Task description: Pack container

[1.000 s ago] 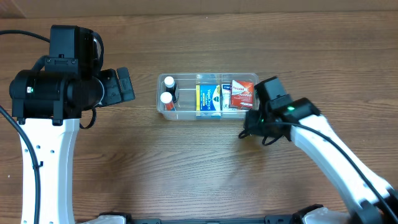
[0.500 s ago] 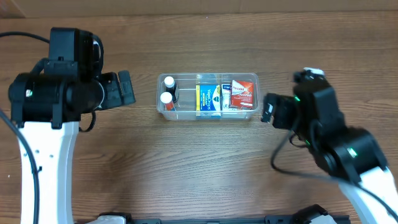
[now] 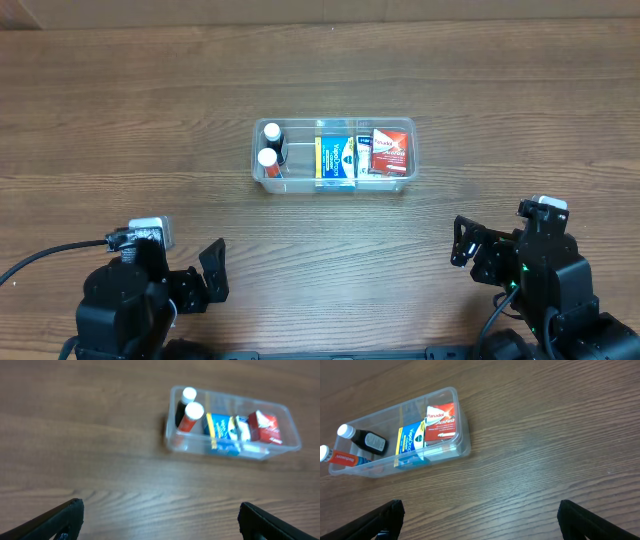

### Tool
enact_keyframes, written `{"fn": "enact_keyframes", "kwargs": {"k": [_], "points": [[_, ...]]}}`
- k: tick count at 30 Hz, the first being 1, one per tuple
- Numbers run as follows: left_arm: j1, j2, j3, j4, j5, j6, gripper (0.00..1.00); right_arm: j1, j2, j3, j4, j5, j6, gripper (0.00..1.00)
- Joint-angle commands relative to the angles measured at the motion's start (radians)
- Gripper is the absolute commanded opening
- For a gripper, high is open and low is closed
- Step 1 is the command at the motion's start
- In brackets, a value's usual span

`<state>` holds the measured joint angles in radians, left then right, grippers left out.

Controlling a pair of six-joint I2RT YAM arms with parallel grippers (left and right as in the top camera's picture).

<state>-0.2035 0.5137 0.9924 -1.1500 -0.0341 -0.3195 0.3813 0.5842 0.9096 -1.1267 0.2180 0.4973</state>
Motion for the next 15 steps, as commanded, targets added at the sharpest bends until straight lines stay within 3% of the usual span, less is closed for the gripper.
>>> {"fn": "enact_keyframes", "kwargs": {"k": [1, 15], "points": [[-0.005, -0.017, -0.036, -0.032, -0.006, -0.028, 1.0, 0.006, -0.006, -0.002, 0.005, 0.017, 0.008, 1.0], [-0.005, -0.017, -0.036, -0.074, -0.006, -0.028, 1.0, -0.021, -0.029, -0.007, 0.016, 0.04, -0.015, 1.0]]}}
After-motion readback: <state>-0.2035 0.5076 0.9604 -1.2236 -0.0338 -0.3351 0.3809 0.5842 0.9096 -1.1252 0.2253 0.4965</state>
